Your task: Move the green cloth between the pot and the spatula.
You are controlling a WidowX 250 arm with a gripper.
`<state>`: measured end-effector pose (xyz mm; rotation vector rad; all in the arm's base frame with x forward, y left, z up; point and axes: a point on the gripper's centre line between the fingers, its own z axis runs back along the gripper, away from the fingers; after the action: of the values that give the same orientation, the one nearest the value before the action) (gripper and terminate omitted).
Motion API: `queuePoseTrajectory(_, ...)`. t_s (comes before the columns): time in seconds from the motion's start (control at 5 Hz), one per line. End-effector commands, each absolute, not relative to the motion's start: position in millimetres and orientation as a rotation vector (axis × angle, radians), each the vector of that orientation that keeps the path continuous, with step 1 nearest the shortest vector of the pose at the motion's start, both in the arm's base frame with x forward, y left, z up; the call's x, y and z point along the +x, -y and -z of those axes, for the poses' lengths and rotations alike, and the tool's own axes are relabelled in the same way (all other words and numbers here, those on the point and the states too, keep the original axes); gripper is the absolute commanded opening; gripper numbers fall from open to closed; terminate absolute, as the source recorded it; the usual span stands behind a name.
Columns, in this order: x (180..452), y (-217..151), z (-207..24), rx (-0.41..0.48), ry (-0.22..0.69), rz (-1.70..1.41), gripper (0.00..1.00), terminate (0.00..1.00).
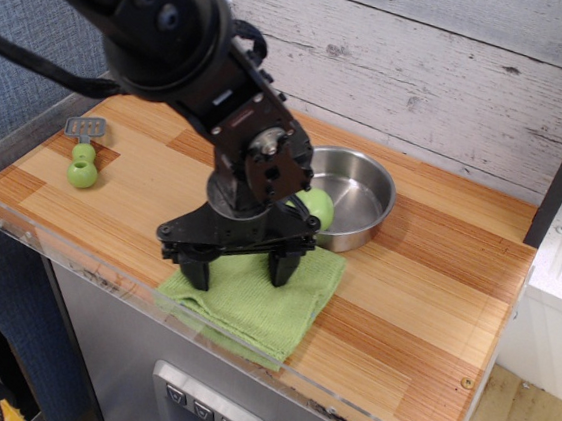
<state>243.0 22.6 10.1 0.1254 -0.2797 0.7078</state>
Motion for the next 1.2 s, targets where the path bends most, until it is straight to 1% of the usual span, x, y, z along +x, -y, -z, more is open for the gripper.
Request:
queuePoseTrajectory(0.0, 239, -47, -23, 0.148, 0.313, -0.803, 1.00, 0.00)
queuePoseTrajectory(0.2, 247, -63, -23, 0.136, 0.312, -0.867, 1.00, 0.00)
queuePoseTrajectory(0.4, 262, -75, -21, 0.154, 0.310, -0.891, 1.00, 0.00)
queuePoseTrajectory(0.8, 289, -89, -12, 0.248, 0.321, -0.901, 1.00, 0.00)
queuePoseTrajectory(1.0, 301, -100, -4, 0.266, 0.311, -0.917, 1.00, 0.00)
